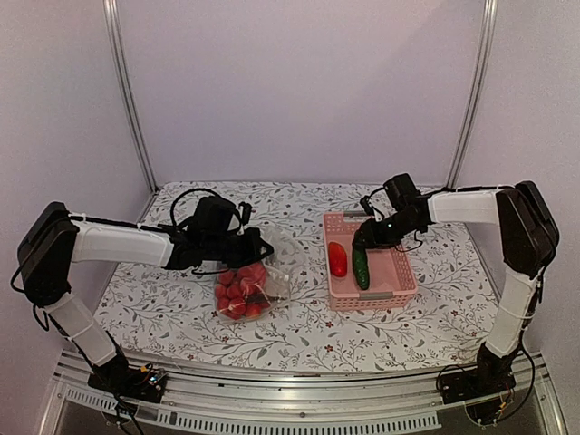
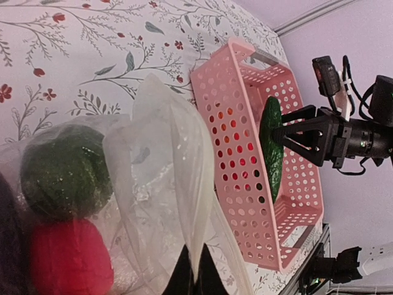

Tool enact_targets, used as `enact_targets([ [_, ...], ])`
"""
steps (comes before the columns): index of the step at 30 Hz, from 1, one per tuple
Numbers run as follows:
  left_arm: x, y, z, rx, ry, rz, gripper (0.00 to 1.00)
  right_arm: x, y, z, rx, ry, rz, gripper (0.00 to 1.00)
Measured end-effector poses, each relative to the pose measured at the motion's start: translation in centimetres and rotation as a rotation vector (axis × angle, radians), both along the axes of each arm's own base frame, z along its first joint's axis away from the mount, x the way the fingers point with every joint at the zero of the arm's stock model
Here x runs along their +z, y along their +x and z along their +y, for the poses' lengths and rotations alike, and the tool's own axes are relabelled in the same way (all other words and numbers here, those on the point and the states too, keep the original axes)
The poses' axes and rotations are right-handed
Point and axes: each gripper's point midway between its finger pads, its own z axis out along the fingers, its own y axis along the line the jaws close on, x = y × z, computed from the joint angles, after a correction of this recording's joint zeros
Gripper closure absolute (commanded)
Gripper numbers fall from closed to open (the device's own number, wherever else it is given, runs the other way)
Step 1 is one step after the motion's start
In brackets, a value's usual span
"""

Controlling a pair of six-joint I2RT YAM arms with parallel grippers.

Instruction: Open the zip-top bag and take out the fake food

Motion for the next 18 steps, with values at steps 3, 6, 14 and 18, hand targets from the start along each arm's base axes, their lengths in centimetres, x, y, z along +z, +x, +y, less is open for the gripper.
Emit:
enact_targets([
  [3,0.2,0.1,-0.1,-0.004,-0.003,-0.004,1.00,0.1,0.1,-0.2,-0.006,-0.006,0.007,0.32],
  [6,0.6,0.1,-0.3,-0.013,-0.008,-0.008,1.00,1.2,0.8,0.0,-0.001,-0.006,-0.013,0.28],
  [14,1.9,-0.3,-0.5,-0.040,-0.022,-0.026,1.00,5.8,1.8,1.8,0.036,0.109,-0.071,0.33],
  [18,3.5,-0.6,-0.5,-0.052,-0.049,-0.052,1.00,8.9,0.8,4.1,0.090,0.236,-0.071,0.37],
])
